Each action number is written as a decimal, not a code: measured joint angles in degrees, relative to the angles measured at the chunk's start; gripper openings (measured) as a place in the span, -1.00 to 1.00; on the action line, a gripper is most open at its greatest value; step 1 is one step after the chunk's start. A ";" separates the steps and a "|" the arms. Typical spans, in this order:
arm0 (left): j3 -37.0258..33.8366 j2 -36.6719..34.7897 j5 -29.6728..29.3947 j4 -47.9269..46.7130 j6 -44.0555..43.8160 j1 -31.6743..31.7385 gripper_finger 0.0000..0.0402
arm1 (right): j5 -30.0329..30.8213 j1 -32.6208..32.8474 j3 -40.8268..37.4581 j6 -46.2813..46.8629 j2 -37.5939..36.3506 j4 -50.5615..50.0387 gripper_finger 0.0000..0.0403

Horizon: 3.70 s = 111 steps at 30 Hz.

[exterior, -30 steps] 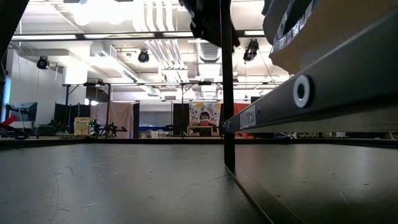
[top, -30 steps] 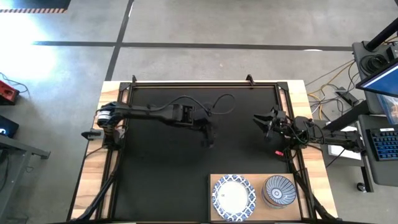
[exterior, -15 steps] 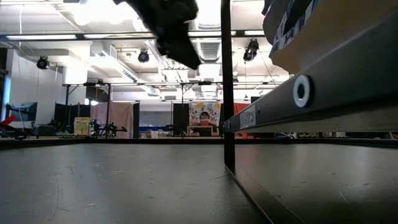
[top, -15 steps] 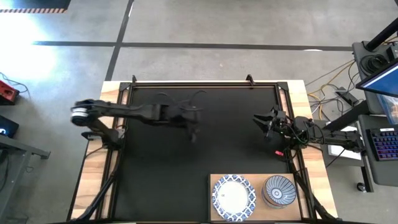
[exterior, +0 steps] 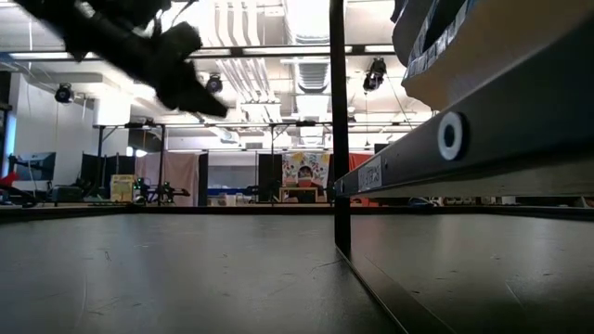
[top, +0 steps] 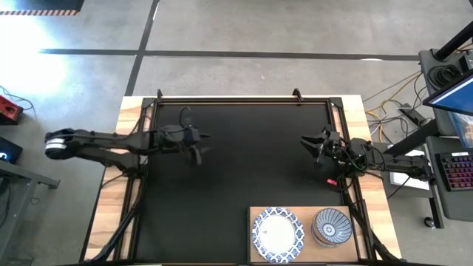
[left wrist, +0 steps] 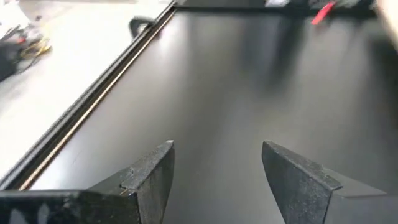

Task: Place and stack bowls onto a shelf
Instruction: Return to Home Position

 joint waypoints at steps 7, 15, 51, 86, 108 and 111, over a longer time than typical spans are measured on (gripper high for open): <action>-10.37 -5.52 0.00 4.14 -0.02 6.26 0.12 | 0.00 0.00 0.00 0.00 -0.02 0.00 -0.51; -20.36 -6.55 0.00 23.02 -0.05 11.29 0.12 | 0.00 0.00 0.00 0.00 -0.02 0.00 -0.51; -29.84 -14.56 0.16 28.04 -0.03 13.18 0.12 | 0.01 0.00 0.00 0.00 0.00 -0.01 -0.51; -29.75 -46.12 -0.32 14.72 35.95 13.09 0.12 | 0.02 0.00 0.00 0.00 -0.02 -0.01 -0.51; -29.78 -58.30 -1.37 7.14 5.76 12.57 0.12 | 0.02 0.00 -0.02 0.00 -0.02 0.00 -0.51; -29.79 -58.28 -1.39 6.30 1.28 12.55 0.12 | 0.02 -0.01 0.00 0.00 -0.02 0.01 -0.51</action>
